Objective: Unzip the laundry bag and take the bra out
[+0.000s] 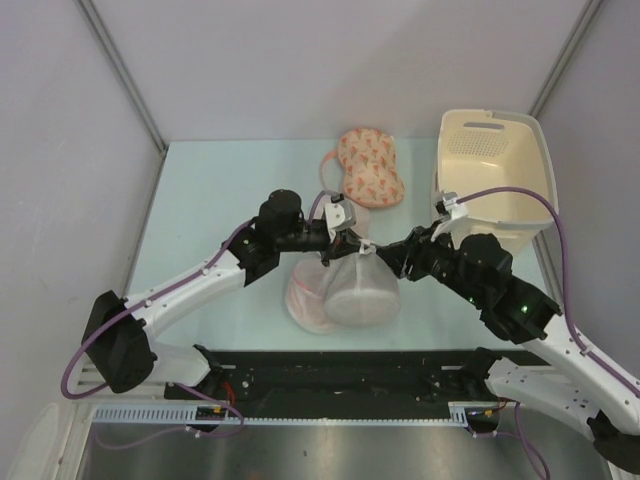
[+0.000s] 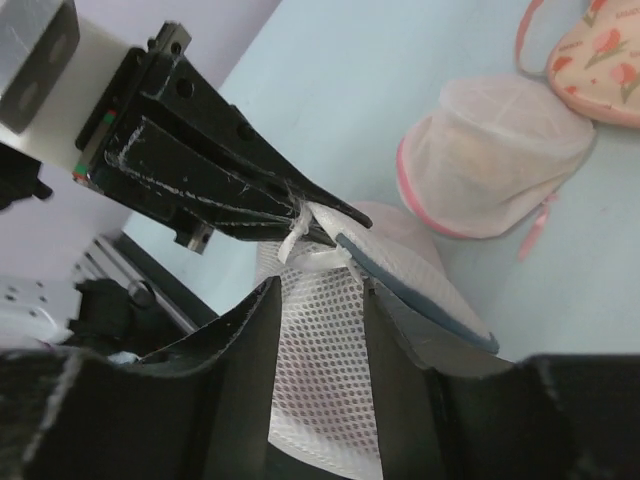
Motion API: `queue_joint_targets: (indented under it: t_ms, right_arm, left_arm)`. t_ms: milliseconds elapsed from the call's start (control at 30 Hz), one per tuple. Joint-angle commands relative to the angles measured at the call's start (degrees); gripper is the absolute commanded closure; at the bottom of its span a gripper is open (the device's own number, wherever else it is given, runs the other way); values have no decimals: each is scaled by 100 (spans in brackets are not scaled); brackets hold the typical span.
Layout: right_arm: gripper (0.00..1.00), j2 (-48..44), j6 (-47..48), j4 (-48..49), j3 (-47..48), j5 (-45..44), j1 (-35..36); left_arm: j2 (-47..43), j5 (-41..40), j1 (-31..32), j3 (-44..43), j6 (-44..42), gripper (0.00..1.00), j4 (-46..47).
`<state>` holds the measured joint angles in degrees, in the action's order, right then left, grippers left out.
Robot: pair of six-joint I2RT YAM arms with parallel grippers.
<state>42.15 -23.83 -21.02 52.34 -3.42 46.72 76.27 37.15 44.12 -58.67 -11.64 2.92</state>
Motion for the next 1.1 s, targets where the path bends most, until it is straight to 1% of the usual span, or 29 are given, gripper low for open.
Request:
queue_joint_targets:
  t_ms: [0,33,67,133,267,533,667,800,900,1000,1033,1067]
  right_arm:
    - [52,-207,-1114,97,-4,-484,30]
    - [50,-216,-1376,80,-39,-545,30]
    - [49,-251,-1474,97,-126,-580,30]
    - [48,-277,-1745,141,-241,-686,30]
    - [49,-339,-2054,387,-496,-590,39]
    - [48,-41,-2020,879,-663,-405,13]
    - [49,118,-2011,1012,-663,-195,-128]
    - [50,179,-1994,1056,-698,-177,-259]
    - [50,136,-2063,1221,-891,-89,-365]
    - [52,-22,-2213,1520,-1208,113,-514]
    - [55,-49,-2291,1582,-1260,157,-541]
    - [56,-75,-2310,1618,-1331,175,-550]
  left_arm:
    - [-86,-120,-26,-4,329,99,508]
    - [-42,-146,-26,-12,355,99,517]
    - [-33,-164,-26,-21,373,100,517]
    - [-16,-190,-26,-12,417,100,534]
    - [-7,-260,-26,14,496,100,622]
    - [72,-199,-35,-39,540,100,622]
    - [55,-173,-35,-39,531,100,613]
    - [37,-138,-35,5,514,100,613]
    - [-7,-94,-35,49,522,100,648]
    - [-42,-32,-35,119,557,100,728]
    - [-68,-15,-35,146,557,100,736]
    - [-86,-23,-35,163,549,100,737]
